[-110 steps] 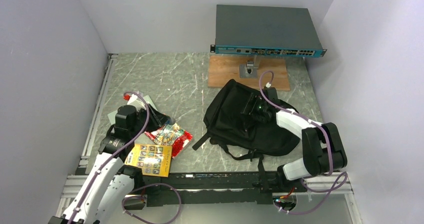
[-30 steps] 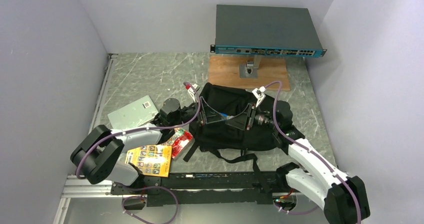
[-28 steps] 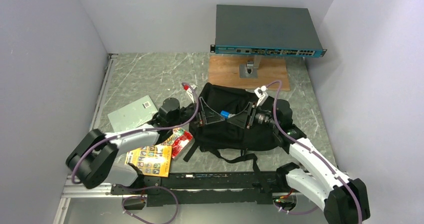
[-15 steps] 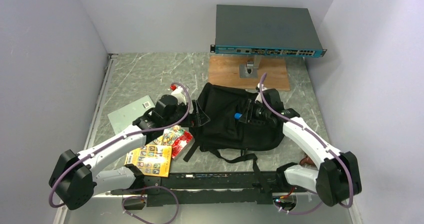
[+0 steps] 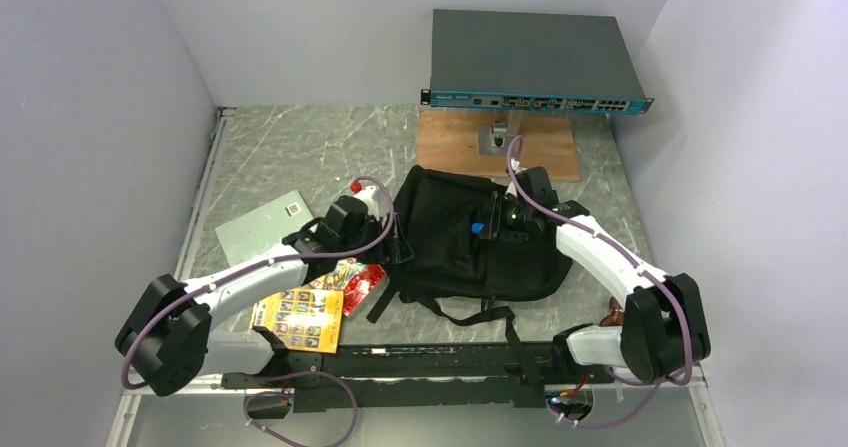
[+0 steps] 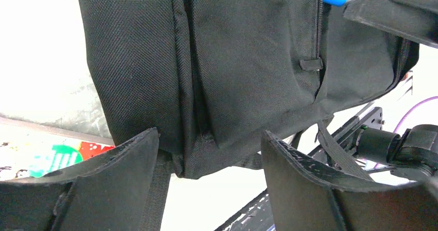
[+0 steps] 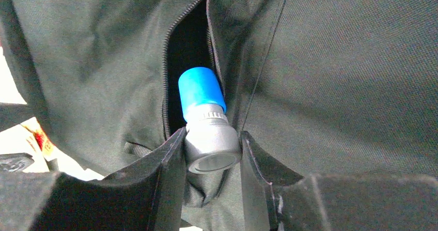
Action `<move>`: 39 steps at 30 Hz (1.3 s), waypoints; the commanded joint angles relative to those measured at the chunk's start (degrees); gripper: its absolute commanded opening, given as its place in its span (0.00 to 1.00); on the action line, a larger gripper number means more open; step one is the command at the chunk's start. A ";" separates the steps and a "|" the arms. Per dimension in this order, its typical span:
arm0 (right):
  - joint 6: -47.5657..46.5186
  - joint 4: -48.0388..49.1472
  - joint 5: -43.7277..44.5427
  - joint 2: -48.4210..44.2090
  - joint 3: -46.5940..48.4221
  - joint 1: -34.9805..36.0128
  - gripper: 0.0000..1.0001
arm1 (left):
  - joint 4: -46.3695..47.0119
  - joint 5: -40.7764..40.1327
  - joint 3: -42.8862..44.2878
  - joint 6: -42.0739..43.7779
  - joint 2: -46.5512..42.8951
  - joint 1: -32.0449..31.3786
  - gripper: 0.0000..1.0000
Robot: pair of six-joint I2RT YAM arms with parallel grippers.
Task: Pack the student bag
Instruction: Place the personal item in the student bag.
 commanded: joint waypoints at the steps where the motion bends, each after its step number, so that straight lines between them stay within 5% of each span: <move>1: -1.27 0.03 0.06 1.90 2.59 0.05 0.00 | 4.37 2.38 0.01 0.66 1.11 0.09 0.74; 8: 0.15 4.92 -9.75 4.27 3.08 0.25 0.00 | 7.64 3.33 -1.39 -0.75 3.40 0.02 0.63; 17: -1.43 8.99 -8.98 6.38 2.83 -0.19 0.53 | 9.10 4.18 -2.85 -1.68 2.87 0.00 0.57; 21: -2.30 9.13 -7.86 2.55 1.31 -0.34 0.63 | 9.87 3.62 -3.88 -1.66 1.93 0.03 0.57; 26: -2.97 6.60 -6.19 0.79 0.76 -0.45 0.60 | 10.80 4.99 -3.99 -2.10 2.42 0.00 0.57; 35: -3.02 10.60 -3.46 0.64 -1.30 -0.45 0.22 | 10.29 5.50 -3.11 -1.92 3.22 0.00 0.57; 39: -2.51 15.00 -6.35 3.98 -2.30 -0.67 0.20 | 10.70 5.88 -3.20 -2.11 3.22 0.00 0.57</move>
